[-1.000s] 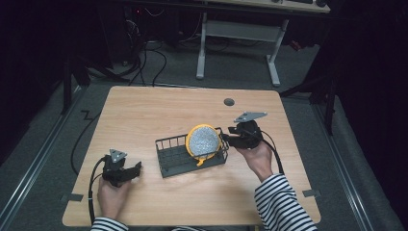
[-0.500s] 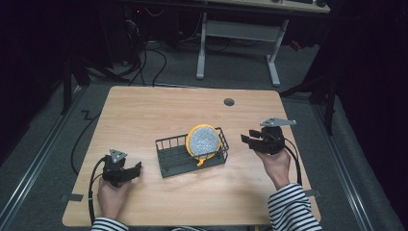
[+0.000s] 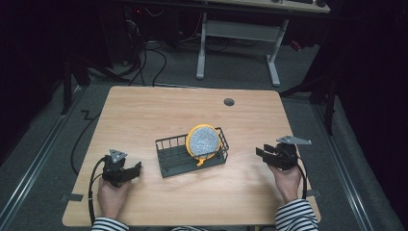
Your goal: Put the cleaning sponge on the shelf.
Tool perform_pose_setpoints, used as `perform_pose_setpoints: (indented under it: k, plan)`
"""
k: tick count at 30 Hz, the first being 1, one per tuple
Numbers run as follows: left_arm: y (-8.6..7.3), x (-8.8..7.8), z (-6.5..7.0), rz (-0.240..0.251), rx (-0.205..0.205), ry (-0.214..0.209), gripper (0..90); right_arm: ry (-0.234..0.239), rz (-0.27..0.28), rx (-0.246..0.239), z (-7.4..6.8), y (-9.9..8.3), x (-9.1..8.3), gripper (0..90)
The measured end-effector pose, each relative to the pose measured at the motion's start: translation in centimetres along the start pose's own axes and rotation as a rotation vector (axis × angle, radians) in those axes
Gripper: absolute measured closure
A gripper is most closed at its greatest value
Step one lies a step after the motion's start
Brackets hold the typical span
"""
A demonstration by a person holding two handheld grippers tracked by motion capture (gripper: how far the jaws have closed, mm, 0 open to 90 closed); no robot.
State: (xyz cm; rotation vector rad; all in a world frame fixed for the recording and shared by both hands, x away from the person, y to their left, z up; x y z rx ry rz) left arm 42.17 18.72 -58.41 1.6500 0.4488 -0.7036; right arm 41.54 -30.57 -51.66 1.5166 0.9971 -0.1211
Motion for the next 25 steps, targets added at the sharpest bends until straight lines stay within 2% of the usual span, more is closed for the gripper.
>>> perform_pose_setpoints:
  k: [2, 4, 5, 6, 8, 9, 10, 12, 15, 17, 25]
  plan:
    - [0.0, 0.0, 0.0, 0.000, 0.000, 0.000, 25.6, -0.007, -0.001, 0.008, 0.3, -0.5, 0.1, 55.2]
    - [0.0, 0.0, 0.0, 0.000, 0.000, 0.001, 25.5, -0.049, -0.012, 0.009, 1.4, -2.4, 0.6, 57.3]
    - [0.0, 0.0, 0.0, -0.001, 0.000, 0.002, 25.5, -0.049, -0.012, 0.009, 1.4, -2.4, 0.6, 57.3]
    - [0.0, 0.0, 0.0, -0.001, 0.000, 0.002, 25.5, -0.069, -0.027, 0.010, 1.9, -3.6, 0.9, 57.8]
    - [0.0, 0.0, 0.0, -0.001, 0.000, 0.002, 25.4, -0.083, -0.030, 0.006, 2.1, -4.0, 1.0, 57.8]
    - [0.0, 0.0, 0.0, -0.001, 0.000, 0.002, 25.5, -0.120, -0.039, 0.006, 2.7, -4.9, 1.2, 56.2]
    - [0.0, 0.0, 0.0, -0.001, 0.000, 0.002, 25.4, -0.120, -0.039, 0.006, 2.7, -4.9, 1.2, 56.2]
    - [0.0, 0.0, 0.0, -0.002, 0.001, 0.001, 25.4, -0.158, -0.044, 0.003, 3.3, -5.7, 1.3, 51.9]
    - [-0.1, 0.0, 0.0, -0.003, 0.004, 0.001, 25.2, -0.195, -0.044, -0.008, 3.6, -5.9, 1.1, 46.9]
    - [-0.1, -0.1, 0.0, -0.004, 0.005, 0.002, 25.1, -0.205, -0.057, -0.035, 3.3, -5.9, 1.3, 44.4]
    - [-0.1, -0.2, 0.1, 0.004, 0.010, -0.009, 29.4, -0.193, -0.062, -0.038, 3.3, -5.9, 1.3, 41.1]
Point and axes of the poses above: each handheld gripper's, and its own axes: x roughly forward along the jaws, y roughly out of its top, z roughly to its right, the point moved 7 cm from there along x, roughly forward along the jaws, and after that the axes turned 9 degrees about y, right-handed, at the moved point
